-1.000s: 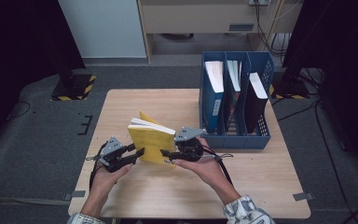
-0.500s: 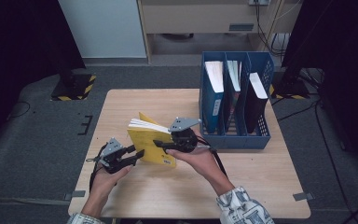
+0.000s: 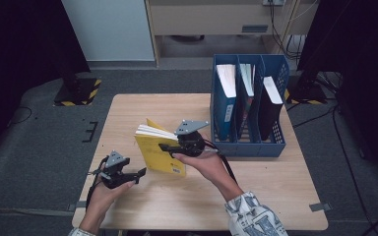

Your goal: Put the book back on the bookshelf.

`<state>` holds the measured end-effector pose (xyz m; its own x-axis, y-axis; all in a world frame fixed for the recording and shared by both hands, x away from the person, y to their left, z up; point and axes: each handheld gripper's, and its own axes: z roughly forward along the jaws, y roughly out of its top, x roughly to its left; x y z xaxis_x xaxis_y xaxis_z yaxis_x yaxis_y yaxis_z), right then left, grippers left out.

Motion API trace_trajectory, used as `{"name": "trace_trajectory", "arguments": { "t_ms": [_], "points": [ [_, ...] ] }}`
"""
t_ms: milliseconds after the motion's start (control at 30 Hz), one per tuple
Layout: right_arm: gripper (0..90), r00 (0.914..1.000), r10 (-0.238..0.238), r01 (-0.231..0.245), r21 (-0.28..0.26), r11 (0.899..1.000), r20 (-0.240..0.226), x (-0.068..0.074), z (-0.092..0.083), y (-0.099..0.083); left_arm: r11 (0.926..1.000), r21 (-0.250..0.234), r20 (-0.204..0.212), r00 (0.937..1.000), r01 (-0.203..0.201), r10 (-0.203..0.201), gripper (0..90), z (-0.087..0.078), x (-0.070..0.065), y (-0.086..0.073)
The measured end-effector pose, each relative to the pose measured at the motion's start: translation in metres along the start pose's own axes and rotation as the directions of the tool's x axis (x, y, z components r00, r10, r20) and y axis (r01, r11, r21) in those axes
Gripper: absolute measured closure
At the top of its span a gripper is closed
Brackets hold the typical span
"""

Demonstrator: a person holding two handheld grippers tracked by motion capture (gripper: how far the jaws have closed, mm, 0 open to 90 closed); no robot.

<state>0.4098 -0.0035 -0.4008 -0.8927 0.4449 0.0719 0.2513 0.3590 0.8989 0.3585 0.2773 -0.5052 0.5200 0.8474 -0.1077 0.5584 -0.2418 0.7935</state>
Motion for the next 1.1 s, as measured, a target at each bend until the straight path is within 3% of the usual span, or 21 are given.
{"name": "trace_trajectory", "arguments": {
  "t_ms": [367,933,1100],
  "points": [
    [64.6,0.9999,0.014,-0.014,-0.007,1.000,-0.008,-0.0030,0.0045,-0.0016,0.9989,0.045,-0.008,0.9998,-0.016,0.016,10.3,0.0032,0.0023,-0.0033],
    [73.1,0.9988,0.040,-0.041,-0.033,0.999,-0.029,-0.0043,0.0035,-0.0048,0.9984,0.054,-0.020,0.9997,-0.015,0.016,10.9,0.0030,0.0042,-0.0042],
    [74.0,0.9993,0.029,-0.030,-0.036,0.999,-0.022,-0.0026,0.0032,-0.0053,0.9985,0.054,-0.024,0.9996,-0.014,0.016,11.0,0.0032,0.0048,-0.0046]
  ]
}}
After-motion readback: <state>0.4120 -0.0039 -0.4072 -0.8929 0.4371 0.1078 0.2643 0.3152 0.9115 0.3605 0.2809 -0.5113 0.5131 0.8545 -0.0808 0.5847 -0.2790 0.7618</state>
